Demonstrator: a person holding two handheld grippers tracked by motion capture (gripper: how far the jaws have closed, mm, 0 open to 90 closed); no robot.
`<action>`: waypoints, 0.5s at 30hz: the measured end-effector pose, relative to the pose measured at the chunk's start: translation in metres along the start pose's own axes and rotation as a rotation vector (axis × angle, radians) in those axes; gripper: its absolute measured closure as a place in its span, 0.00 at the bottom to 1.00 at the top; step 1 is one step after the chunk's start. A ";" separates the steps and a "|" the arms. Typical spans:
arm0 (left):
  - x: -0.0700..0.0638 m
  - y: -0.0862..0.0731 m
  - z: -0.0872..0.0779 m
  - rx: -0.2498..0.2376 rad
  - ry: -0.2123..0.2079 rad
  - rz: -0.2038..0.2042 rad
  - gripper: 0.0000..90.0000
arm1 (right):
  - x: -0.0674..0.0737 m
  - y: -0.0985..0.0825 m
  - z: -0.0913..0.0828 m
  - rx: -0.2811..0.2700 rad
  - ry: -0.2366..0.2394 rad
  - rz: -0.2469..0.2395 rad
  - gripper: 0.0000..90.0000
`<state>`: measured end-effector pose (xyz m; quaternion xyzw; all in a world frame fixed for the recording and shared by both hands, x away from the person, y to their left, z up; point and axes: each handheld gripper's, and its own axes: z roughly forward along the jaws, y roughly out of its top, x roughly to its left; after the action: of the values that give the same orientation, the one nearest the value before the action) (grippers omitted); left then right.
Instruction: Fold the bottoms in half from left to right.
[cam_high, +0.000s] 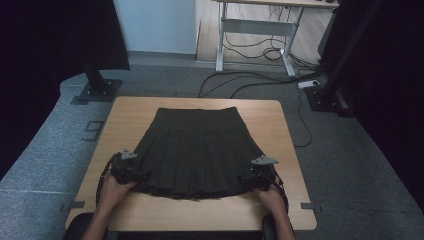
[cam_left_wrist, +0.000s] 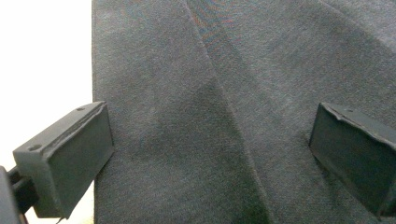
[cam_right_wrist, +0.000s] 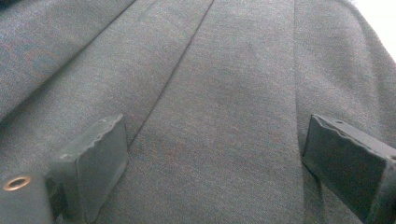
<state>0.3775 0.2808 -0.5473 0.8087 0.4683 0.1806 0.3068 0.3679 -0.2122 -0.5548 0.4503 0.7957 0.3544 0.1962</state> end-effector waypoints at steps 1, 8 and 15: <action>0.000 0.000 0.000 0.000 0.001 -0.001 0.00 | 0.000 0.000 0.000 0.000 0.000 0.000 0.07; -0.001 0.000 0.000 -0.001 0.003 -0.006 0.00 | 0.000 0.000 0.000 -0.001 -0.001 0.003 0.07; -0.002 0.009 -0.010 0.014 -0.041 -0.010 0.00 | 0.001 0.004 -0.002 0.042 -0.004 0.002 0.08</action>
<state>0.3763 0.2786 -0.5338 0.8121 0.4670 0.1591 0.3116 0.3684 -0.2108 -0.5502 0.4556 0.8022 0.3371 0.1879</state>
